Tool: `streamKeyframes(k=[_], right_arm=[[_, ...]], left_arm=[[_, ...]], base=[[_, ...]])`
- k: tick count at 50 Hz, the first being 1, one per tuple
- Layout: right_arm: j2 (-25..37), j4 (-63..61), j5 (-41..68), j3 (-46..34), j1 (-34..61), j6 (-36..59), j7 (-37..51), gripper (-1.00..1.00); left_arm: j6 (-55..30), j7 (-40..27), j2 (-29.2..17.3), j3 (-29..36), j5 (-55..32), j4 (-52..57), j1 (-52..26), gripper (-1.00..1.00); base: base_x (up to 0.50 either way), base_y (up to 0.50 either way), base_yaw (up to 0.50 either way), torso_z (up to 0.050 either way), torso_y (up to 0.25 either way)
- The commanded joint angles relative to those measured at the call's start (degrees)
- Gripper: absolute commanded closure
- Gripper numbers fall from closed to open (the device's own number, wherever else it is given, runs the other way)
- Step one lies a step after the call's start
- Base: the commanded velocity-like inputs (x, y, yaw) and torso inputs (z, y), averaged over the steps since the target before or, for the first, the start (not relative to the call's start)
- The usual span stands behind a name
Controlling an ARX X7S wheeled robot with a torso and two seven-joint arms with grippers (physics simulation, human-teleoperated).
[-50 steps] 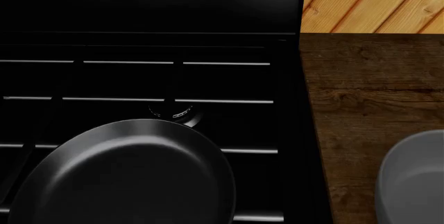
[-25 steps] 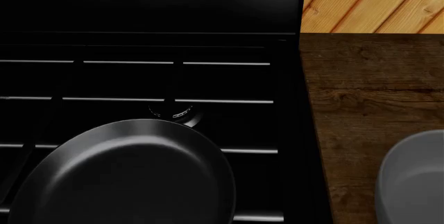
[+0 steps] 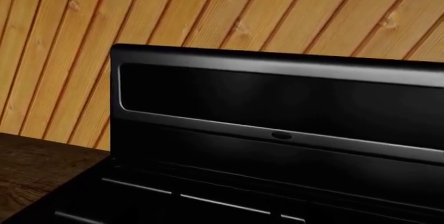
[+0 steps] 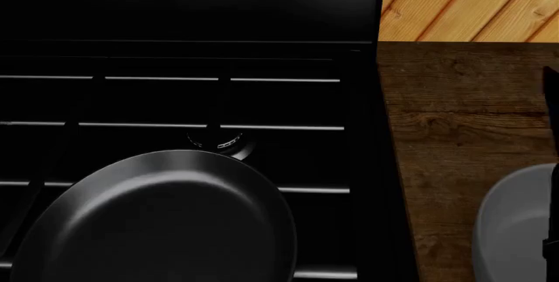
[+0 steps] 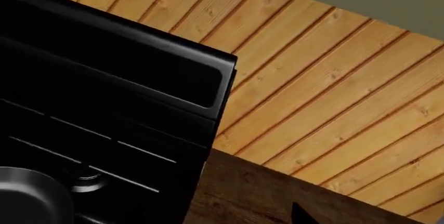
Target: Pick the beet from the pan and place it in the bowl.
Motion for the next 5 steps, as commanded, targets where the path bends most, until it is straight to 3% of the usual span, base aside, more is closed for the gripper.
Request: streamKeyframes(k=[1,5], right_arm=[[-0.63,-12.10,-4.14,-0.59,-7.87,-16.99,-0.88,-1.00],[-1.27,-15.01,-9.01,-2.60,-13.20,-27.31,-1.42,-1.00]], left_arm=[[0.79,0.93,0.10,0.21,1.12,-0.16,1.11,-1.00],[0.95,1.69,0.29,0.81,1.98,-0.69,0.97,-1.00]], base=[[0.00,0.00,0.00,0.000,0.000],[0.00,0.00,0.00,0.000,0.000]])
